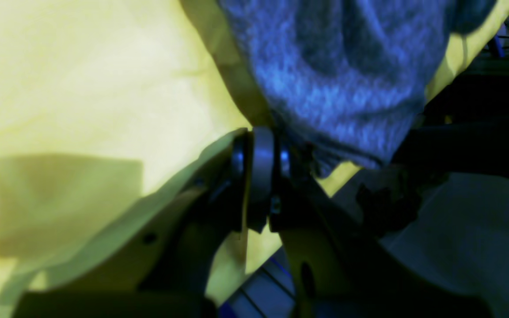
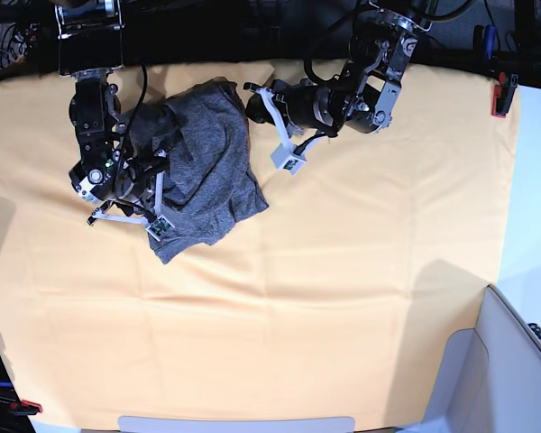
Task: Fold the T-shirt properly
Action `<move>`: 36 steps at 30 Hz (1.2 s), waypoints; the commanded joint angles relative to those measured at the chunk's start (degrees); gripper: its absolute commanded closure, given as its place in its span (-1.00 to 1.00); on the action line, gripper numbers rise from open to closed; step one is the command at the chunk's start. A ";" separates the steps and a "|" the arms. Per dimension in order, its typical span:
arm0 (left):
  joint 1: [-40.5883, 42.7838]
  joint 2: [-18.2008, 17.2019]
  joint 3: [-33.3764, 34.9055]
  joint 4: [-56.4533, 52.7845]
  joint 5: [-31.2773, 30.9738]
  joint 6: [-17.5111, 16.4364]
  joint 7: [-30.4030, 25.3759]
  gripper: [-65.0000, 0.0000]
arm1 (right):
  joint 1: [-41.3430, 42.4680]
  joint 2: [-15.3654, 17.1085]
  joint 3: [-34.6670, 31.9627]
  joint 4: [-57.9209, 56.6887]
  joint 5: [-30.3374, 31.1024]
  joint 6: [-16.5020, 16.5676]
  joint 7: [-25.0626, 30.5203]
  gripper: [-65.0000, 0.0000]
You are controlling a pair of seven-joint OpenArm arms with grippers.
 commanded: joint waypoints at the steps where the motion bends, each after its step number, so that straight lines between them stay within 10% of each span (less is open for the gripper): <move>1: -0.63 -0.51 -0.05 1.21 0.88 0.20 0.16 0.94 | 1.07 0.39 0.35 3.31 0.36 -0.13 0.90 1.00; 14: -2.03 -2.36 -0.66 5.34 0.88 0.20 0.08 0.94 | -2.53 -0.14 6.24 19.48 1.24 0.13 -2.18 1.00; 25: -6.69 -1.66 -7.96 10.88 0.71 -0.06 -2.12 0.94 | -12.29 -1.28 27.78 20.18 34.38 -0.04 -6.84 1.00; 36: -12.49 5.46 -7.78 1.39 0.53 -1.99 -1.86 0.94 | -14.49 -2.43 27.34 10.69 49.33 0.13 -6.84 1.00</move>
